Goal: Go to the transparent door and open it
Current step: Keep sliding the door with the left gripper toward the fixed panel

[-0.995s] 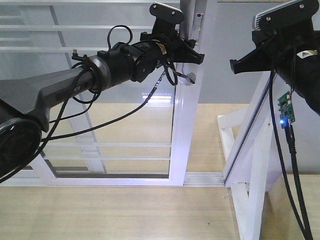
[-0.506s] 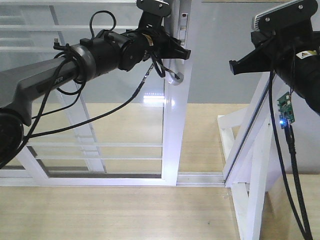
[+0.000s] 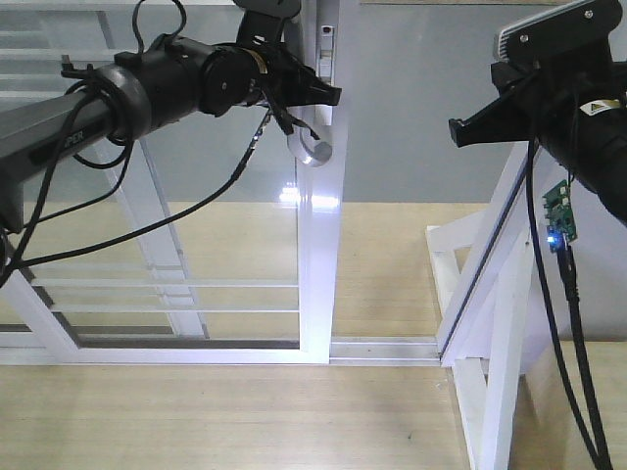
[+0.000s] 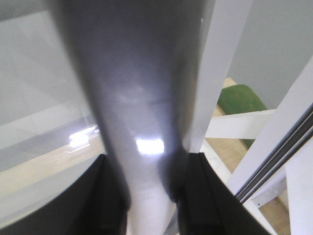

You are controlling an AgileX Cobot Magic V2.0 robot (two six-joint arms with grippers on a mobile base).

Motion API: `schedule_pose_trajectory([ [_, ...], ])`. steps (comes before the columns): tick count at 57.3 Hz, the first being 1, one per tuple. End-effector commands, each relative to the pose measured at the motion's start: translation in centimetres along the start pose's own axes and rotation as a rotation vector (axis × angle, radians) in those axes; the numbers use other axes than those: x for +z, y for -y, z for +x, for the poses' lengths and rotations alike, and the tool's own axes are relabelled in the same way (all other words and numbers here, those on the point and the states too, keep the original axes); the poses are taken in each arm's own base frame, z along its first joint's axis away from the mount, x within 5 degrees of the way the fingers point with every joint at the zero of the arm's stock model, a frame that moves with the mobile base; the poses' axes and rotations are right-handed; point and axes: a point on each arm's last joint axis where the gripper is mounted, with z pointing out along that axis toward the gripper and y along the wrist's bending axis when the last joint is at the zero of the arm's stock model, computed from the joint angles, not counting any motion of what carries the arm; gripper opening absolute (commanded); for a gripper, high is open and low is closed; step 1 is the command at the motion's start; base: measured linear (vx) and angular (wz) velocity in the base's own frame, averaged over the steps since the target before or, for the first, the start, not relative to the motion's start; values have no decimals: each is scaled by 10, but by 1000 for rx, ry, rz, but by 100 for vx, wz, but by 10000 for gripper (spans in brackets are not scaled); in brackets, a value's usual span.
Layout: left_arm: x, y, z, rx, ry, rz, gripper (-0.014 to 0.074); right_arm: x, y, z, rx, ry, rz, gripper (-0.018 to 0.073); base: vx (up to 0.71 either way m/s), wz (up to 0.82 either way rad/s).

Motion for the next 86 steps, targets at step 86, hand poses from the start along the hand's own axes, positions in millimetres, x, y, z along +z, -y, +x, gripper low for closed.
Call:
schedule_pose_trajectory([
  [86,-156,-173,-93,76,334,-449,0,-7,10,-18,20,79,46,-2,0,1],
])
